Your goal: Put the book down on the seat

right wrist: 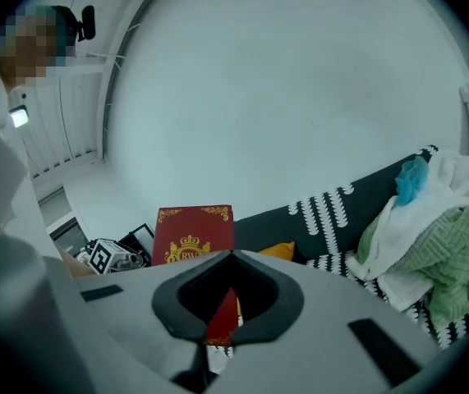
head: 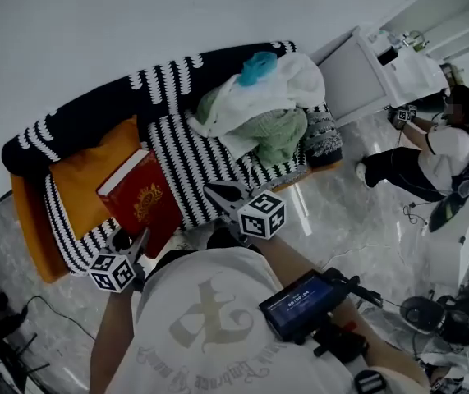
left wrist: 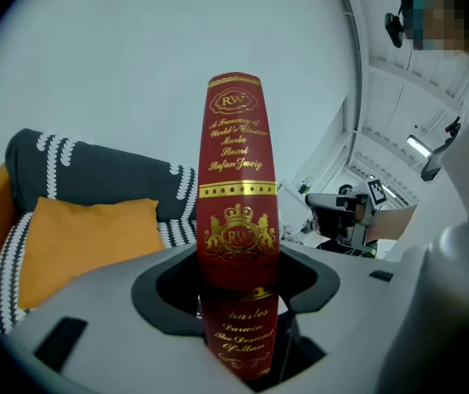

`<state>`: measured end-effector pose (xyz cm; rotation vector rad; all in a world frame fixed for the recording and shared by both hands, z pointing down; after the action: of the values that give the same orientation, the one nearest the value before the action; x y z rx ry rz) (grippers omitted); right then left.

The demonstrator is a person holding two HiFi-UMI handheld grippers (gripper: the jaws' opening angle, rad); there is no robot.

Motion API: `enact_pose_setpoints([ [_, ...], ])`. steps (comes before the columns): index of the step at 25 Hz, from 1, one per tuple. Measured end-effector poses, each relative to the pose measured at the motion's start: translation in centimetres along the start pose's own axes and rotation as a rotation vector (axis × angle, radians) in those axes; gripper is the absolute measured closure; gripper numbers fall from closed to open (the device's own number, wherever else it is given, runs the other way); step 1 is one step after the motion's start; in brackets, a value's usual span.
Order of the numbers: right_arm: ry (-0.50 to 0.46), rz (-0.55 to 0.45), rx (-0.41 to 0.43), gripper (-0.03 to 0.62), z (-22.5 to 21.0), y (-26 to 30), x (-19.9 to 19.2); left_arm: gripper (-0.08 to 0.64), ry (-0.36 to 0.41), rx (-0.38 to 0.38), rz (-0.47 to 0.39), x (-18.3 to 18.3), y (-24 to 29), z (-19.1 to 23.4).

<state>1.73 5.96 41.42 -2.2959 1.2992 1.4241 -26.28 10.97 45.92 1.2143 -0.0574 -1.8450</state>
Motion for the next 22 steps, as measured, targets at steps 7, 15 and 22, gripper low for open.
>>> enact_pose_setpoints([
  [7,0.038,0.062,0.08,0.578,-5.6,1.9,1.8,0.316,-0.034,0.053,0.019,2.3,4.2,-2.1],
  [15,0.059,0.127,0.138,0.578,-11.8,2.9,3.3,0.316,-0.069,0.194,0.098,3.2,9.9,-2.8],
  [22,0.093,0.205,0.186,0.578,-15.9,2.7,2.1,0.316,-0.203,0.193,0.12,3.1,13.8,-3.3],
])
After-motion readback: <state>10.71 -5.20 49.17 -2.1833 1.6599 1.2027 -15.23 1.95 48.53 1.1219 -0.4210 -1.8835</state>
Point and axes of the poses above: the fingertips, and each gripper's own axes: y forward along the fingers, z to its left, x out of its top, the point moved 6 cm from there along -y, backward along the fingers, and after that the axes turned 5 degrees about -z, right-handed, at the moved point
